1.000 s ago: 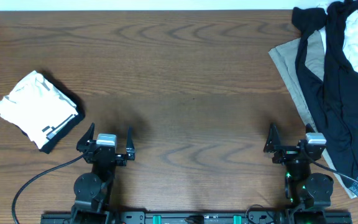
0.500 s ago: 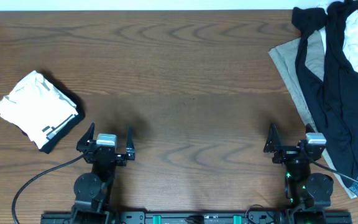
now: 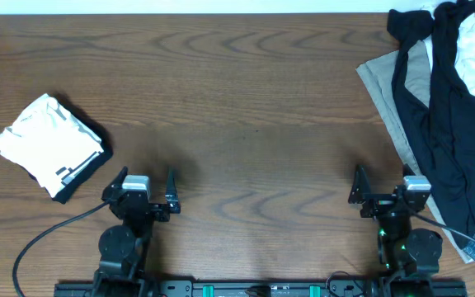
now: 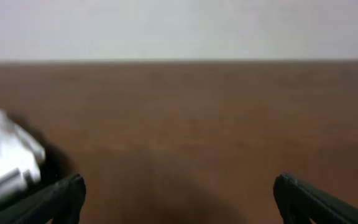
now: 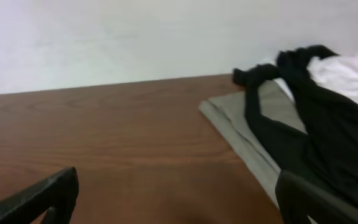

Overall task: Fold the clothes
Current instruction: 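Reach the right gripper into the clothes pile and grasp the black leggings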

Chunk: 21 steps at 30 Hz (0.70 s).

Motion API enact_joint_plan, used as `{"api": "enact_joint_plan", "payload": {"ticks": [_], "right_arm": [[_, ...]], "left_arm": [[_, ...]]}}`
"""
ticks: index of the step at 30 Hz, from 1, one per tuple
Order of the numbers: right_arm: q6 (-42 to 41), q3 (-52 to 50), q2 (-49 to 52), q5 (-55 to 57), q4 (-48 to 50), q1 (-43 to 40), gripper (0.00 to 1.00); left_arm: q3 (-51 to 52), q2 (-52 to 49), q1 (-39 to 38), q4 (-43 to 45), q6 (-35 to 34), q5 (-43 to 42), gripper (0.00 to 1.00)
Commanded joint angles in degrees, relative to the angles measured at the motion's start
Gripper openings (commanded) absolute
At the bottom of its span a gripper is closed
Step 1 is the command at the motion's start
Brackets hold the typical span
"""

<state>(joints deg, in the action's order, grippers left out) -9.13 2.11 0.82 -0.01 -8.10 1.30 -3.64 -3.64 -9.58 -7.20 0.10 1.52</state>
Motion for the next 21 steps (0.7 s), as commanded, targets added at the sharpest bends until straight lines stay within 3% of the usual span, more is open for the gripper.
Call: {"api": "enact_joint_plan", "payload": {"ticks": [1, 10, 14, 18, 21], "right_arm": [[-1.77, 5.49, 0.98, 4.31, -4.66, -0.50, 0.99], [-2.01, 24.13, 16.41, 7.30, -20.85, -0.50, 0.99], [-1.97, 32.68, 26.38, 4.61, -27.76, -0.50, 0.99], [-1.70, 37.57, 32.54, -1.44, -28.81, -0.50, 0.99], [0.04, 38.36, 34.27, 1.36, -27.69, -0.55, 0.99]], "left_arm": [[-3.28, -3.28, 0.07, -3.74, -2.40, 0.48, 0.98], [-20.02, -18.23, 0.07, -14.29, -2.45, 0.44, 0.98], [-26.99, -24.83, 0.07, -20.13, -6.25, 0.15, 0.98], [-29.81, -27.63, 0.07, -21.70, -6.93, -6.88, 0.98], [-29.83, -27.61, 0.07, -22.08, -7.58, -8.85, 0.98]]}}
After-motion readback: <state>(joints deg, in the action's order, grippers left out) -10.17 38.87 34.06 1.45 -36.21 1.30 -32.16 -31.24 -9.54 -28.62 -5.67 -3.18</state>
